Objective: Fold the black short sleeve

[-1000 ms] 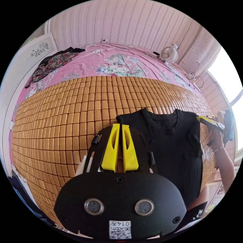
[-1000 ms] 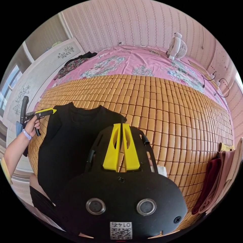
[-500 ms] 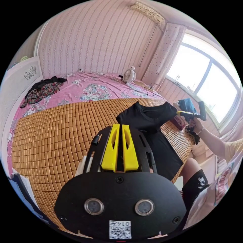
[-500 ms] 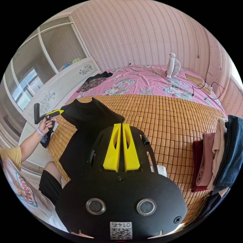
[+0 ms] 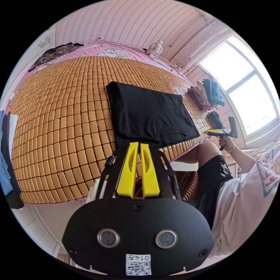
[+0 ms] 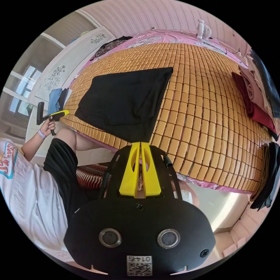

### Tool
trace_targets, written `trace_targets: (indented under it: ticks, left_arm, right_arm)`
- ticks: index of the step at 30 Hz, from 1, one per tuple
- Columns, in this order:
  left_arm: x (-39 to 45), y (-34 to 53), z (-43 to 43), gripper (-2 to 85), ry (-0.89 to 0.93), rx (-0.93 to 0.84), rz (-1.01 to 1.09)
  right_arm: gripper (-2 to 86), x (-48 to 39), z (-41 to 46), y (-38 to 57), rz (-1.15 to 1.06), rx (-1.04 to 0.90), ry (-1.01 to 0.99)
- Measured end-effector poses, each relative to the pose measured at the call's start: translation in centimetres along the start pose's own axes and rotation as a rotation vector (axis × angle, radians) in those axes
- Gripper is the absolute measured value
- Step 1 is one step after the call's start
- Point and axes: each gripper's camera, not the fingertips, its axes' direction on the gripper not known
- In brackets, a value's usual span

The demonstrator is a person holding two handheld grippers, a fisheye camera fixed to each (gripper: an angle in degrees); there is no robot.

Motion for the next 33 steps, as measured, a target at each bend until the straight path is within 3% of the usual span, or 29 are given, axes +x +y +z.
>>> trace_targets:
  ticks: [10,15,21,25,30,33]
  left_arm:
    - [11.4,-3.1,10.5,-1.0,0.034,-0.004,0.226]
    - [12.7,-2.5,15.3,-1.0,-0.029,-0.079,0.237]
    - [13.2,0.1,16.5,-1.0,-0.038,-0.008,0.248]
    - [13.1,1.5,17.3,-1.0,-0.015,0.023,0.262]
    - [13.1,3.1,18.3,-1.0,0.009,0.058,0.256]
    - [13.7,3.7,18.9,-1.0,-0.012,0.055,0.265]
  right_arm:
    - [-0.9,-11.4,3.3,-14.1,-0.336,0.005,0.192]
    - [-0.9,-16.6,8.0,-23.7,-0.482,-0.090,0.250]
    - [-0.9,-18.8,13.1,-29.0,-0.582,-0.255,0.287]
    - [-1.0,-19.0,13.6,-31.4,-0.591,-0.388,0.237]
    - [-1.0,-18.0,15.4,-33.1,-0.544,-0.332,0.270]
    - [-0.9,-17.5,15.8,-33.7,-0.538,-0.405,0.258]
